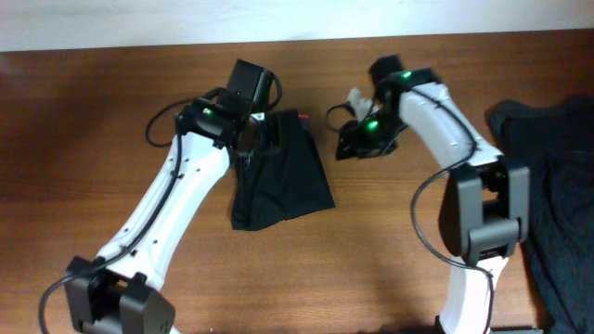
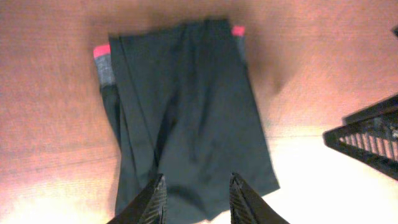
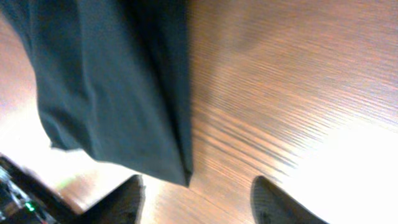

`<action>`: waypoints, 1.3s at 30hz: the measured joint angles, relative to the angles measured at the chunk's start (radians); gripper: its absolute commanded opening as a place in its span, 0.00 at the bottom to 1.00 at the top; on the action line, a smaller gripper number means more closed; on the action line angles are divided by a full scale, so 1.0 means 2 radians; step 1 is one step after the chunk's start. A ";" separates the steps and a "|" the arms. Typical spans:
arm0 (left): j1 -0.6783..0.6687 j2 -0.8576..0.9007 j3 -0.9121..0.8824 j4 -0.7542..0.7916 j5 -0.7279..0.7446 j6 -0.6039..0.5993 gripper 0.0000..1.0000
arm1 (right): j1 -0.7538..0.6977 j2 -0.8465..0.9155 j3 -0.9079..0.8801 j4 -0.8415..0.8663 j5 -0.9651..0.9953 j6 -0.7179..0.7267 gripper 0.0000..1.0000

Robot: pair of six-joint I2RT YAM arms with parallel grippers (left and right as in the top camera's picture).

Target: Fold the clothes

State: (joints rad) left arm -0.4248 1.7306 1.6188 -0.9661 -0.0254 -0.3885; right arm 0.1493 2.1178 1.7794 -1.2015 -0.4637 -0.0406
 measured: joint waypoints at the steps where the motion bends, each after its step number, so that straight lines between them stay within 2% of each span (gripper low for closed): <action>1: 0.000 0.001 0.000 0.005 -0.001 0.002 0.24 | -0.010 -0.002 0.003 -0.006 0.003 0.003 0.91; 2: 0.000 0.004 -0.001 0.007 -0.001 0.002 0.22 | -0.019 -0.004 0.005 -0.012 0.007 0.005 0.99; 8: 0.001 0.052 -0.002 0.022 -0.005 0.017 0.06 | -0.064 -0.005 0.005 -0.027 0.029 0.001 0.99; 12: 0.009 0.098 -0.003 0.024 -0.005 0.021 0.01 | -0.079 -0.005 0.005 -0.027 0.033 0.001 0.99; 26: 0.054 0.223 -0.003 0.058 -0.013 0.047 0.01 | -0.083 -0.005 0.005 -0.027 0.036 0.001 0.99; 29: 0.051 0.223 -0.003 0.059 -0.036 0.056 0.01 | -0.083 -0.005 0.005 -0.027 0.036 0.001 0.99; 35: 0.056 0.224 -0.003 0.058 -0.142 0.062 0.01 | -0.083 -0.005 0.005 -0.027 0.036 0.001 0.99; 39: 0.062 0.227 0.014 0.035 -0.182 0.065 0.00 | -0.083 -0.005 0.005 -0.027 0.036 0.001 0.99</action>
State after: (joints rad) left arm -0.3016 2.1845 1.6474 -0.8970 -0.3885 -0.2592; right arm -0.0174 2.1086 1.7897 -1.2556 -0.3923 -0.0387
